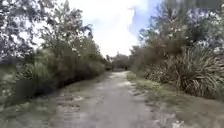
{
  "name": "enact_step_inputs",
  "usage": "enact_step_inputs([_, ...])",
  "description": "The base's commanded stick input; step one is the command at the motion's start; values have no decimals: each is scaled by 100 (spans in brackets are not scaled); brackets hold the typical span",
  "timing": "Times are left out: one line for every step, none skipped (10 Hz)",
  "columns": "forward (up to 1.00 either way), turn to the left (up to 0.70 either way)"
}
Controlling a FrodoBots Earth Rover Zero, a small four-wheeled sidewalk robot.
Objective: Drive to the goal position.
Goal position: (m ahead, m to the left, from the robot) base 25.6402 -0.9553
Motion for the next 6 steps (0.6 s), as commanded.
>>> enact_step_inputs([100, 0])
enact_step_inputs([100, 0])
enact_step_inputs([100, 0])
enact_step_inputs([100, 0])
enact_step_inputs([100, 0])
enact_step_inputs([100, -27])
